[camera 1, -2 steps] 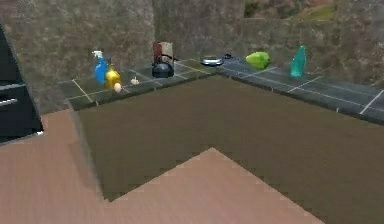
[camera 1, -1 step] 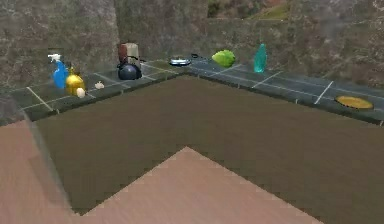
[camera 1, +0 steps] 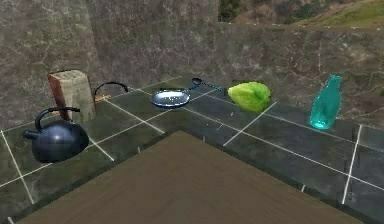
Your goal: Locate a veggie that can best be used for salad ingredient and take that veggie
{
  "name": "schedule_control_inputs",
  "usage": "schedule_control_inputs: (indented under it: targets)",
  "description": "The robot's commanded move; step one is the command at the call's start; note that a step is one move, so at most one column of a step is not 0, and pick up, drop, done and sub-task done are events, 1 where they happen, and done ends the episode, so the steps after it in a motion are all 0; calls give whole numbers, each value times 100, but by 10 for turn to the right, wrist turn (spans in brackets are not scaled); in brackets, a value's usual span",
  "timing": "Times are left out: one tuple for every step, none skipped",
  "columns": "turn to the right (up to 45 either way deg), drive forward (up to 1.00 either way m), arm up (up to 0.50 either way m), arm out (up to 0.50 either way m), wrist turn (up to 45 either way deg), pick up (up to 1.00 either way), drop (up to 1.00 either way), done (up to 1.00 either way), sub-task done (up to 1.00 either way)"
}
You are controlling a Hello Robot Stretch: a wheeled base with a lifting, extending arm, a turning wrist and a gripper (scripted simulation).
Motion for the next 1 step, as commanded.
schedule_control_inputs:
  targets:
    - [60,0,0,0,0,0,0,0,0]
